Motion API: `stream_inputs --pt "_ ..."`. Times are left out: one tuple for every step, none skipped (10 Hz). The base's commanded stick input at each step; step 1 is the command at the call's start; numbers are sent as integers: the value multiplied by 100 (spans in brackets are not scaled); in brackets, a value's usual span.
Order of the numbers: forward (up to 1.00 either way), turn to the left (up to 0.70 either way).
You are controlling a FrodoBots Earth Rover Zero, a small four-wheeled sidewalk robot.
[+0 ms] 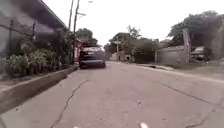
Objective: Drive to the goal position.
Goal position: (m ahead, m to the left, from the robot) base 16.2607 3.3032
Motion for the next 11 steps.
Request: stream_inputs --pt "70 0" --pt "70 0" --pt "70 0" --pt "70 0" --pt "70 0" --pt "70 0" --pt "70 0" --pt "70 0" --pt "70 0" --pt "70 0" --pt "70 0"
